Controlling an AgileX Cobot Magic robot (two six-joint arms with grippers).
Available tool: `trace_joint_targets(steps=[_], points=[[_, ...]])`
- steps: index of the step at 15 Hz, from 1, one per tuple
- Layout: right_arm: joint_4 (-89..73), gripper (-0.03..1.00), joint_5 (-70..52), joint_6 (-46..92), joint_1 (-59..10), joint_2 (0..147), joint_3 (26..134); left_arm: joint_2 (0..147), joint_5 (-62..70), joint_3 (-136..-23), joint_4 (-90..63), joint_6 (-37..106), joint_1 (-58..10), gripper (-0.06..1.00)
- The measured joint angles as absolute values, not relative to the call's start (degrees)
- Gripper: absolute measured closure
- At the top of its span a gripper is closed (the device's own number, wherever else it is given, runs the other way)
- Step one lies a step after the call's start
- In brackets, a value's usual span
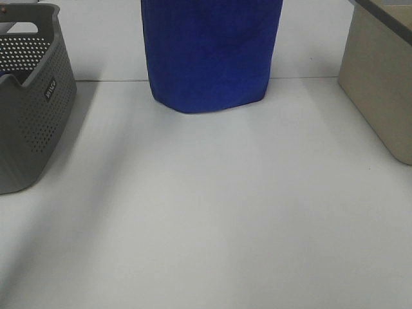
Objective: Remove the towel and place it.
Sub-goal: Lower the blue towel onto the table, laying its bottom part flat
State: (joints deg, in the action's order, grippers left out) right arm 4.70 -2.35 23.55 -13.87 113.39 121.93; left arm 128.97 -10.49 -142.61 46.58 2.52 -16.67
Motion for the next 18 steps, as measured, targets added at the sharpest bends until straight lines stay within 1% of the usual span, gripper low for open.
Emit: trace_joint_targets(steps=[3,10,14,16,18], points=[[4.7,0.95,-2.64,23.55,-13.64,114.02,121.93,133.04,-8.19,-148.11,46.29,2.98,-16.67,0.94],[3.55,0.95,-0.52,23.49,-13.29,114.02,122.04,133.1,-8.02,-148.34,46.29,4.47,-16.67,0.94],[3.44,0.95,3.21,23.26,-13.24,114.02,122.04,133.1,-7.62,-148.34,46.29,4.47,-16.67,0.94],[3.44,0.95,2.58,22.75,-13.24,114.02,122.04,133.1,-7.33,-148.34,46.29,4.47,-16.67,0.94],[3.21,0.95,-1.6,22.46,-13.24,114.02,122.04,133.1,-6.13,-148.34,46.29,3.72,-16.67,0.94]])
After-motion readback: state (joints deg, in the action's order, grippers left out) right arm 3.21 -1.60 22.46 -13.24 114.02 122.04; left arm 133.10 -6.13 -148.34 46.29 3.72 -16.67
